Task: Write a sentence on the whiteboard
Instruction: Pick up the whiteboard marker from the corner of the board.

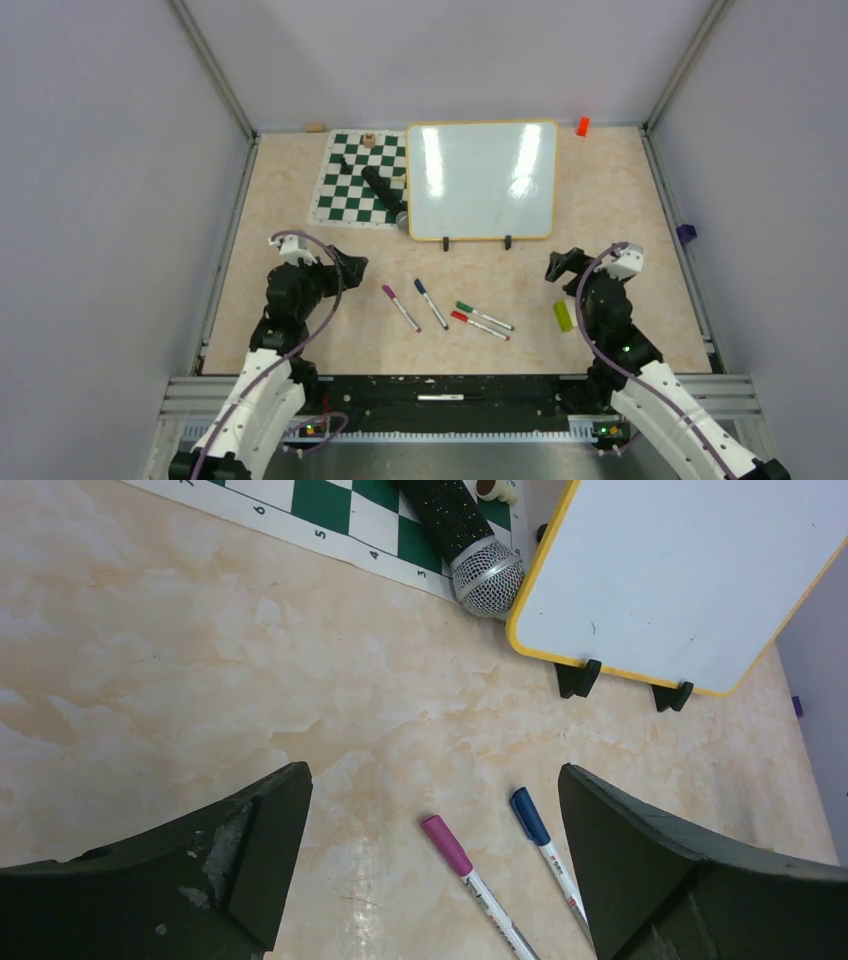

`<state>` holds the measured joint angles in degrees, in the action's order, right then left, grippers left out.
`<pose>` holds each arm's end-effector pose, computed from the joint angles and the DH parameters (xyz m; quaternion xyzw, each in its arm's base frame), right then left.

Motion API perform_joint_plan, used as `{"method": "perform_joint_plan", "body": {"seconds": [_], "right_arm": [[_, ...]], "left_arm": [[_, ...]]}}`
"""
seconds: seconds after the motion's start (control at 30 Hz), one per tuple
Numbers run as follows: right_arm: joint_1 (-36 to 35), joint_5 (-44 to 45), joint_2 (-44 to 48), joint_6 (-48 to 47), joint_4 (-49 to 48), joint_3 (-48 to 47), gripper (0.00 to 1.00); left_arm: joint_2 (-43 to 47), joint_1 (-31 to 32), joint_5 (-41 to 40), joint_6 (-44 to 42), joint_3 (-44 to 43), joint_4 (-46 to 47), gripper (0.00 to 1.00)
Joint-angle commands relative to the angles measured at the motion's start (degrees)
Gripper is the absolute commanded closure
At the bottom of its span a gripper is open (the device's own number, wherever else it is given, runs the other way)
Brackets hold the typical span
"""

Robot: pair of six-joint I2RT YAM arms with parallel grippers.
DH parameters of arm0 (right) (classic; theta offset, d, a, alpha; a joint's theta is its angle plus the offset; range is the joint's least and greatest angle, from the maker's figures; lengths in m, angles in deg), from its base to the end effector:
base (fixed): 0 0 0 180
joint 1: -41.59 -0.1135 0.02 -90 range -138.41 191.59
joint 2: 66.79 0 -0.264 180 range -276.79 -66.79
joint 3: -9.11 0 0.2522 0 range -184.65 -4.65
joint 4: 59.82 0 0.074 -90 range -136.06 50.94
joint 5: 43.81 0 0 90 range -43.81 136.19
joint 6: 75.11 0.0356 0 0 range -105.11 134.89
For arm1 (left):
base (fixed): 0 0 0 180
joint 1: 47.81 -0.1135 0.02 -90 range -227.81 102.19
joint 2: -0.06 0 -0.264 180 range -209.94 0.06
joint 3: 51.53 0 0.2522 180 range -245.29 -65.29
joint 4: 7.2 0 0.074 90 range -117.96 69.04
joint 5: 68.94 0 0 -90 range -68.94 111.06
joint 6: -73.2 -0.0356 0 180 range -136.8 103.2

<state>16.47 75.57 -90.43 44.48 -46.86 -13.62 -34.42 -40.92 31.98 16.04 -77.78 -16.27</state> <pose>0.1272 0.0403 0.1902 0.1859 0.7549 0.0967 0.6215 0.1541 -0.0254 0.1945 -0.1251 0.7939 -0.2726 0.5289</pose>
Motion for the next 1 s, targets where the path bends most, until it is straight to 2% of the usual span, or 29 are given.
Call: {"method": "perform_joint_plan", "body": {"seconds": [0.0, 0.07, 0.17, 0.3, 0.37, 0.57, 0.73, 0.97], "right_arm": [[-0.4, -2.4, 0.5, -1.6, -0.8, -0.6, 0.01], [-0.4, -5.3, 0.2, -2.4, -0.6, -1.4, 0.01], [-0.4, -16.7, -3.2, -4.6, 0.1, -5.6, 0.01], [-0.9, -31.4, -17.9, -5.7, 5.5, -16.0, 0.14], [-3.5, -33.8, -23.7, -7.4, 8.0, -20.1, 0.15], [-20.9, -24.5, -36.1, -13.8, 8.4, -27.1, 0.17], [-27.9, -18.5, -46.4, -10.8, 7.2, -32.1, 0.26], [-35.6, -11.9, -56.5, -2.9, 5.4, -35.5, 0.30]], "left_arm": [[1.8, 0.0, 0.0, -0.8, 0.4, 1.9, 0.01], [2.6, 0.0, 0.3, -0.8, 0.9, 2.2, 0.01], [3.2, 0.0, 1.1, -0.8, 1.4, 2.7, 0.01], [2.5, 0.0, 3.2, -1.1, 1.7, 4.3, 0.01], [2.2, 0.0, 3.7, -1.3, 1.5, 4.2, 0.01], [4.0, 0.1, 4.0, -1.4, 2.1, 4.4, 0.03], [3.8, 0.1, 4.2, -1.3, 2.1, 4.5, 0.05], [3.8, 0.1, 4.1, -1.3, 2.1, 4.5, 0.06]]}}
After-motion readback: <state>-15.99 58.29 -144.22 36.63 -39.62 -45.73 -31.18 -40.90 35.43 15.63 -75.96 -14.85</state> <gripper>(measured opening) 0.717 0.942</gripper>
